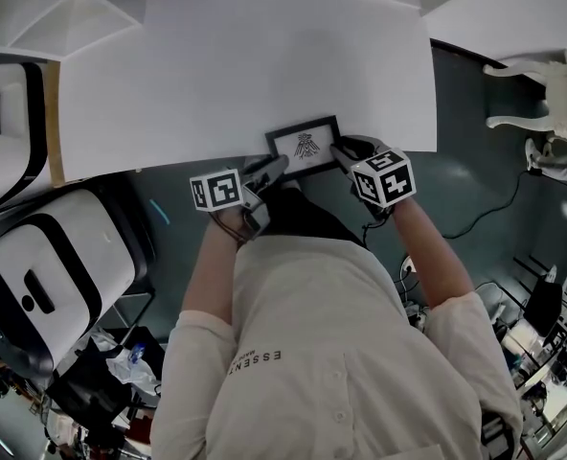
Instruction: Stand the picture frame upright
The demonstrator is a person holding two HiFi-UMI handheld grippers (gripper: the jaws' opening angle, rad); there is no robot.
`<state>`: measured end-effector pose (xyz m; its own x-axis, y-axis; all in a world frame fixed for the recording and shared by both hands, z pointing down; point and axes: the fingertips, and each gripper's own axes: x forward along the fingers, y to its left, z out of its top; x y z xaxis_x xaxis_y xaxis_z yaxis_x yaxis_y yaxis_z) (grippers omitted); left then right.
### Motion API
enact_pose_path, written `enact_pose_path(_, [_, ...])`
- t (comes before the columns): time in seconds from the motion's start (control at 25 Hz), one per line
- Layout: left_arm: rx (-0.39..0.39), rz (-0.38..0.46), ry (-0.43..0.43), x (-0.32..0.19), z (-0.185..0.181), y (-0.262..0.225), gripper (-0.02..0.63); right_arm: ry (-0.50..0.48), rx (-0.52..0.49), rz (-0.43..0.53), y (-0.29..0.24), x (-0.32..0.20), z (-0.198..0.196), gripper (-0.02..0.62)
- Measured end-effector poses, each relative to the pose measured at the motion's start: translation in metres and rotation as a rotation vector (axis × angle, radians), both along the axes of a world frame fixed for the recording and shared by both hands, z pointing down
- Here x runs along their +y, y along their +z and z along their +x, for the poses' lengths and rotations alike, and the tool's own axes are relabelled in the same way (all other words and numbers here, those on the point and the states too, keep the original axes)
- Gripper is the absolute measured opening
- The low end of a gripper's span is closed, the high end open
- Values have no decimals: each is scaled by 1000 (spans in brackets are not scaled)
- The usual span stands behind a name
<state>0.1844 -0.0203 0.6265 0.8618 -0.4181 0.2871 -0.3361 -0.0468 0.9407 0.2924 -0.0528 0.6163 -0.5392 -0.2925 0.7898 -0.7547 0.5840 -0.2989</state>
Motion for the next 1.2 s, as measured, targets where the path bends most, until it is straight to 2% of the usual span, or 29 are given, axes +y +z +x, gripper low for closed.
enact_pose_path(0.16, [-5,7,0,0,1,-4,78,11,-39,6,-1,0,1,118])
enact_pose_path(0.24, [19,1,-27,-1,0,-9,77,20,-75,13,-2,0,1,118])
enact_pose_path(0.36, [91,-6,-80,-2,-3,-20,72,56,-172,22,-7,-1,-3,146])
enact_pose_path(0.6, [111,11,-78,1,-12,-30,71,83,-315,-22,-13,-4,-8,173])
enact_pose_path(0.76, [179,25,-102,16,-31,-50,69,133,-474,-101,-26,8,-23,175])
enact_pose_path(0.96, [214,66,-100,12,-24,-69,69,147,-726,-257,-41,9,-18,177])
enact_pose_path(1.04, [220,75,-90,12,-23,-74,69,128,-774,-289,-45,10,-18,176])
enact_pose_path(1.2, [191,98,-68,12,-21,-79,69,51,-793,-316,-52,12,-21,160])
